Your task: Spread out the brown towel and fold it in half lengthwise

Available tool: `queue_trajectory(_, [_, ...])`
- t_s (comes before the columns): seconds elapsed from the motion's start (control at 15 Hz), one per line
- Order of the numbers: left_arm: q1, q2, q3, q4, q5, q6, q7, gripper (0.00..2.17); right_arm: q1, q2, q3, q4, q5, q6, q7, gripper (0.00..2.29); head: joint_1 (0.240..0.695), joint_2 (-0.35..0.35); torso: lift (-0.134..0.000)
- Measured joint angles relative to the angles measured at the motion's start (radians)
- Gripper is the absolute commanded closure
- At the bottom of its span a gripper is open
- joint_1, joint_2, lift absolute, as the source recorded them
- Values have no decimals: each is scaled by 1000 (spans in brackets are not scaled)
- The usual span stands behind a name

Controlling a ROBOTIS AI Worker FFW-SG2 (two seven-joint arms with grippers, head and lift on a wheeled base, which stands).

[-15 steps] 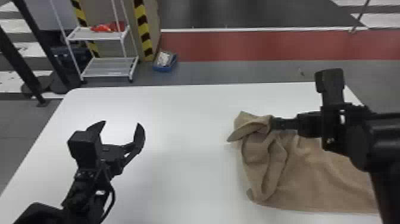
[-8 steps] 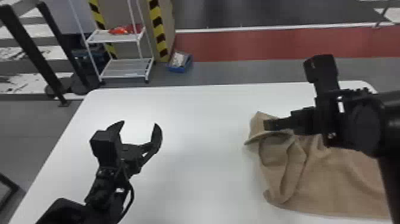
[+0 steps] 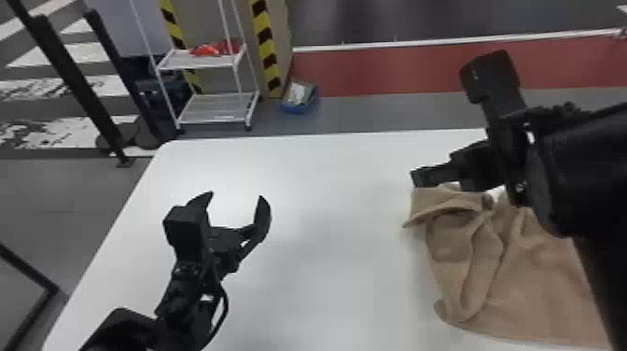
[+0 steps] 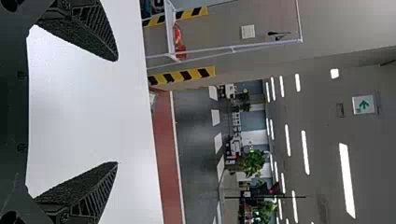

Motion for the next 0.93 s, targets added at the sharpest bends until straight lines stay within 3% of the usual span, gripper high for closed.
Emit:
queue_trajectory(0.2, [1,1,3,-1,0,-1,0,83,22,-20,64,3,143,0,159,323,695,192,-125])
queue_trajectory(0.4, [0,2,5,2,0,-1,0,83,84,-69,72,-4,243,0,286,323,695,180,-125])
queue_trajectory(0.67, [-12,0,-9,6,0,8,0,83,119,-137,86,-4,366,-2,330,326,695,116,-125])
queue_trajectory(0.93, [-13,0,-9,-3,0,25,2,83,126,-159,120,7,472,-90,308,326,695,93,-125])
